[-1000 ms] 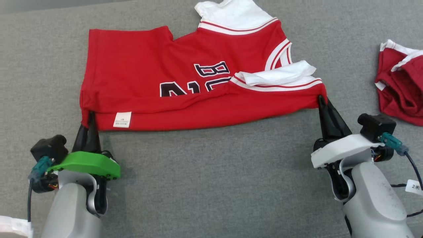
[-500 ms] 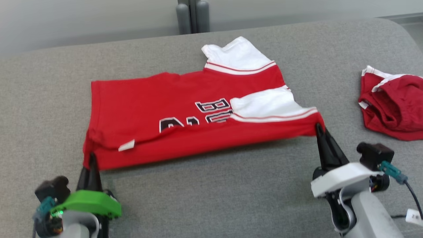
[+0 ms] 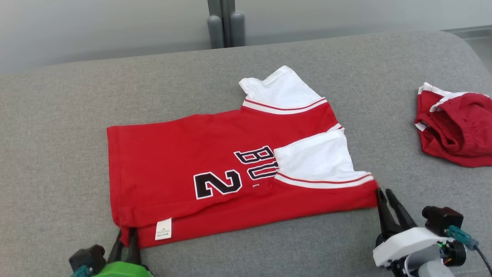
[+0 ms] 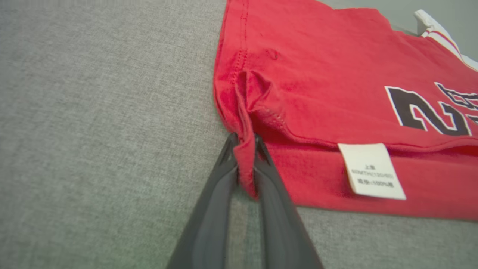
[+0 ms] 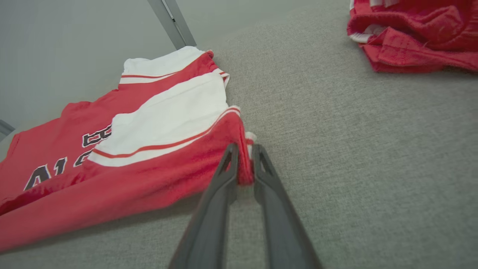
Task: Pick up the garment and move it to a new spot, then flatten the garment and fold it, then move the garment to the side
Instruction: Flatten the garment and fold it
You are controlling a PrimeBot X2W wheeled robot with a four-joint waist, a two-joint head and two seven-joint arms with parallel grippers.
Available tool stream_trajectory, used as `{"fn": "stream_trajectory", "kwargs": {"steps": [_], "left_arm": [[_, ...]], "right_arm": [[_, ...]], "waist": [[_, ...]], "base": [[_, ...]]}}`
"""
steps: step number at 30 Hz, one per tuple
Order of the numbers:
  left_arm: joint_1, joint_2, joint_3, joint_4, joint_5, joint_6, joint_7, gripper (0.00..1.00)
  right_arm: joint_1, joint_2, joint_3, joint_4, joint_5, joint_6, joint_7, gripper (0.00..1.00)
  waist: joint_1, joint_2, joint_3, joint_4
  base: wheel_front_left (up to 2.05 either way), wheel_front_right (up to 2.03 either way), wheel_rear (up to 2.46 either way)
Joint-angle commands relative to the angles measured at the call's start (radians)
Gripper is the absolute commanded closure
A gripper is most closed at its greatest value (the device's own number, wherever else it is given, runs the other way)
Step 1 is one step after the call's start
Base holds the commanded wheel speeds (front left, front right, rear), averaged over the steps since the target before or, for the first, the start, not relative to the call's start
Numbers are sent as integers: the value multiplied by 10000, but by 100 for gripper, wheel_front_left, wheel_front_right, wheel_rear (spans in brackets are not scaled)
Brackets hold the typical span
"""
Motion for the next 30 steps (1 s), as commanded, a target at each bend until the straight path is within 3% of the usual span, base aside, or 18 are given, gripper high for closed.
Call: {"fn": "stream_trajectory", "kwargs": {"steps": [1, 12, 19, 30], "left_arm": [[-370, 64, -32, -139, 76, 29, -2, 0], [-2023, 73, 357, -106, 1016, 139, -2, 0], [-3566, 555, 862, 649, 1371, 93, -2, 0], [-5944, 1435, -16, 2372, 1187, 1, -2, 0]], "right_arm": [[-256, -75, -122, -56, -108, -18, -18, 0], [-1535, -61, -146, -278, -452, -18, -18, 0], [-2836, -63, 68, -171, -987, -17, -18, 0], [-4749, -63, 362, 740, -1834, -18, -18, 0]], "waist": [[0, -1, 138, 16], [0, -1, 908, 3], [0, -1, 1625, -29], [0, -1, 2497, 13]], "base": [[0, 0, 0], [0, 0, 0], [0, 0, 0], [0, 0, 0]]}}
